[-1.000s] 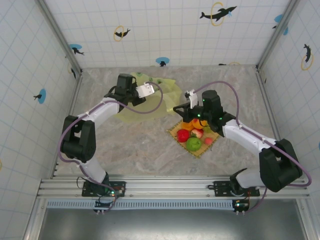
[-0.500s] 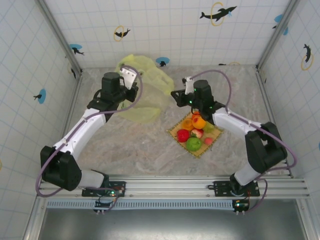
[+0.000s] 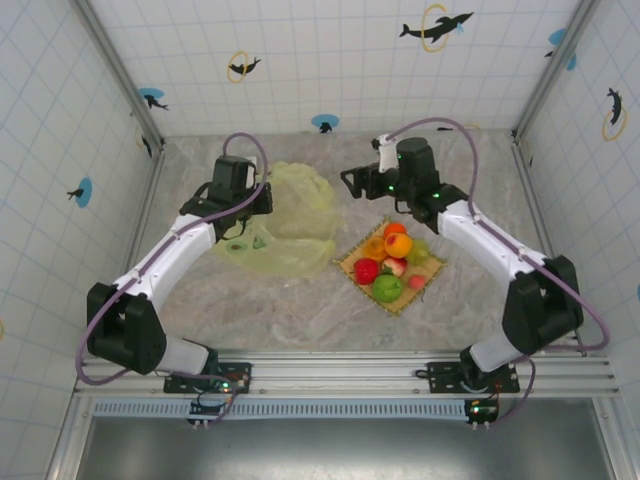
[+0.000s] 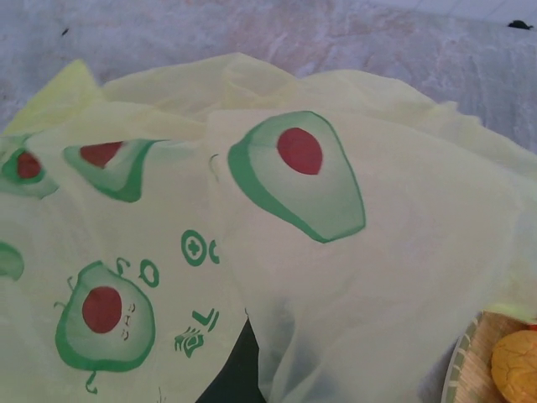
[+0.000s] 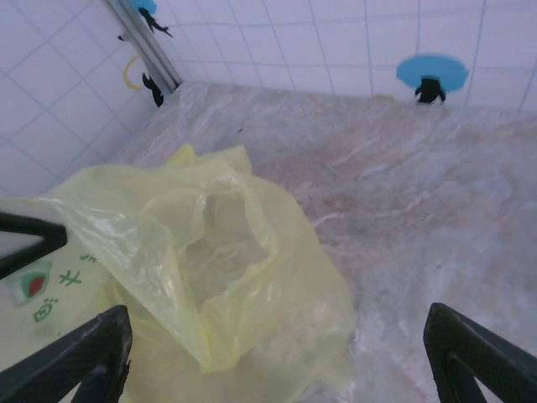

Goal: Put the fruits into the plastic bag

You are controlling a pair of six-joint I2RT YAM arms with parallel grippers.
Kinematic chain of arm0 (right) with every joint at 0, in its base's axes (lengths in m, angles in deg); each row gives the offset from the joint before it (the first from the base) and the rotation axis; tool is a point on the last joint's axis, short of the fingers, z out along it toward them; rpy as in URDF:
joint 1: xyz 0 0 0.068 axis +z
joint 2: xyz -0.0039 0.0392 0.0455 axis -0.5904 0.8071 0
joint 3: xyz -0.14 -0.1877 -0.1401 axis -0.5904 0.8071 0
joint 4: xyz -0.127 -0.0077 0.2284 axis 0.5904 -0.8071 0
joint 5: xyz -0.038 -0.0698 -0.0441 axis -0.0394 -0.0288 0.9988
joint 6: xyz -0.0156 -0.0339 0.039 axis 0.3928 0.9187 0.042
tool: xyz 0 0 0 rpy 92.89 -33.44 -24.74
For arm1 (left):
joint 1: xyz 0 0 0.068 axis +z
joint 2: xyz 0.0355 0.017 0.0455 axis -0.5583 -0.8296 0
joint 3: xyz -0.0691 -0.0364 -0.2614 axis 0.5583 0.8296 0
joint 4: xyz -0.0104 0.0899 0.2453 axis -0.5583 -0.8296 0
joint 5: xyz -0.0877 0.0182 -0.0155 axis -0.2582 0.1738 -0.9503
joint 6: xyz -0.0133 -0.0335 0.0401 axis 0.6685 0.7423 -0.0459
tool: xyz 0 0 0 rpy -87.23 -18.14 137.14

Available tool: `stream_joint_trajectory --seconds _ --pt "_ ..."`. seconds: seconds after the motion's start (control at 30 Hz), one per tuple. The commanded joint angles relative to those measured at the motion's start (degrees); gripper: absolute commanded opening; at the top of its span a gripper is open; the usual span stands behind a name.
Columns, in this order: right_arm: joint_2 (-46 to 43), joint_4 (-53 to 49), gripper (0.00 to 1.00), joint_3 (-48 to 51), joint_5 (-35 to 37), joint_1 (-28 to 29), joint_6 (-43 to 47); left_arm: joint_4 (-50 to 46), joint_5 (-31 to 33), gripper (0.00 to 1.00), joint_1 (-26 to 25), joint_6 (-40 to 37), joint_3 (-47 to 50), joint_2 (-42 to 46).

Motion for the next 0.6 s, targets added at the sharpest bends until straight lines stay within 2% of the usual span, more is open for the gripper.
stream_joint_trajectory --seconds 0.0,0.23,0.37,0.47,0.57 --pt "-6.9 -5.1 0.96 1.3 -0.1 -0.5 1.4 -1.8 0.4 0.0 0.1 5.2 1.4 1.5" --pt "-17.5 -13.3 0.95 6.9 7.3 -0.9 2.3 -2.8 2.0 0.0 0.3 7.7 2.3 3.2" --pt "-21.6 -16.7 0.93 12.5 7.7 -0.2 0.3 -2.9 1.5 0.0 0.3 8.7 3.0 4.6" --pt "-24.0 -20.6 0.91 16.0 11.1 3.1 -0.2 -2.2 -0.6 0.0 0.3 8.9 3.8 5.2" --pt "-25.7 -23.8 0.9 19.4 16.3 8.8 -1.1 -3.3 -0.9 0.0 0.3 9.1 3.7 4.9"
